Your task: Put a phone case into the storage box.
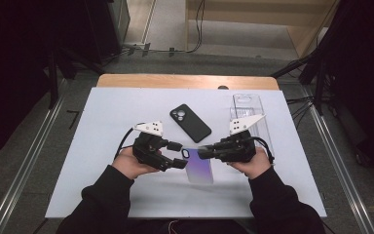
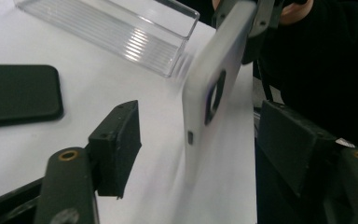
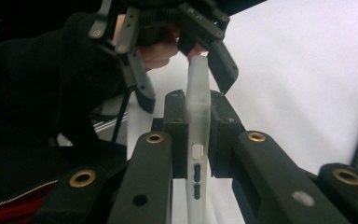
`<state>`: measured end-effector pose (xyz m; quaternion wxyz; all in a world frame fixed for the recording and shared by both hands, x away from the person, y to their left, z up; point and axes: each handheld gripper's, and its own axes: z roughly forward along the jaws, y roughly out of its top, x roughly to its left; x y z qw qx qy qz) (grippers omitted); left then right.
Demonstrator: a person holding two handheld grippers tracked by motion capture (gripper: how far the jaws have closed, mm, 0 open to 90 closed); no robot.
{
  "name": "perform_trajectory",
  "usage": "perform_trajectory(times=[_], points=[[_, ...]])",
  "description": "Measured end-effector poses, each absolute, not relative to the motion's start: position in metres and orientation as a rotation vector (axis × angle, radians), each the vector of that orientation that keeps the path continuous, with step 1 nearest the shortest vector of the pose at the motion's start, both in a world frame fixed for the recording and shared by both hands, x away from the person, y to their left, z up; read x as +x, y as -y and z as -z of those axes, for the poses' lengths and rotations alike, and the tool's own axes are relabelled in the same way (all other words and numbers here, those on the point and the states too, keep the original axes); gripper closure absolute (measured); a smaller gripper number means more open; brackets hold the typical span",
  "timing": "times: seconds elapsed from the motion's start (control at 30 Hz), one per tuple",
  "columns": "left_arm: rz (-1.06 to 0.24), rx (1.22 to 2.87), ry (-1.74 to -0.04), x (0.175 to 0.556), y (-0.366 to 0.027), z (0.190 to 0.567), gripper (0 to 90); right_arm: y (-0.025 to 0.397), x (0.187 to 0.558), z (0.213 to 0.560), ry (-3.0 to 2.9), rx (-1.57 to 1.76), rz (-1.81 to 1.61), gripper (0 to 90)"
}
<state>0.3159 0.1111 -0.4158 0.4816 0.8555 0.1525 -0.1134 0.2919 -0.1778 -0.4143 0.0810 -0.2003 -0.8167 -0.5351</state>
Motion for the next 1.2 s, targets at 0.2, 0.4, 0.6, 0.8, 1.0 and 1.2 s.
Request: perform_trajectory(times=[0.2,0.4,0.6,0.8,1.0,1.2], points=[[0.308,2.068,-0.299,0.314,-0.112,0.416,56.5,0.173,0.291,0.416,2.418,-0.550,1.573,78.3],[0.339,2.064,-0.267,0.314,-0.112,0.416,72.4,0.171,0.291,0.417,2.384,-0.527,1.573,78.3],[0.376,2.050,-0.250,0.314,-0.113,0.414,78.5,0.173,0.293,0.418,2.376,-0.535,1.585,76.2],[0.380,2.063,-0.243,0.312,-0.112,0.409,80.6,0.175,0.294,0.419,2.358,-0.552,1.588,71.3],[0.371,2.076,-0.258,0.312,-0.114,0.407,80.6,0.179,0.294,0.417,2.338,-0.595,1.649,50.4],[0.338,2.082,-0.345,0.315,-0.118,0.404,80.4,0.184,0.295,0.417,2.351,-0.657,1.712,26.4]])
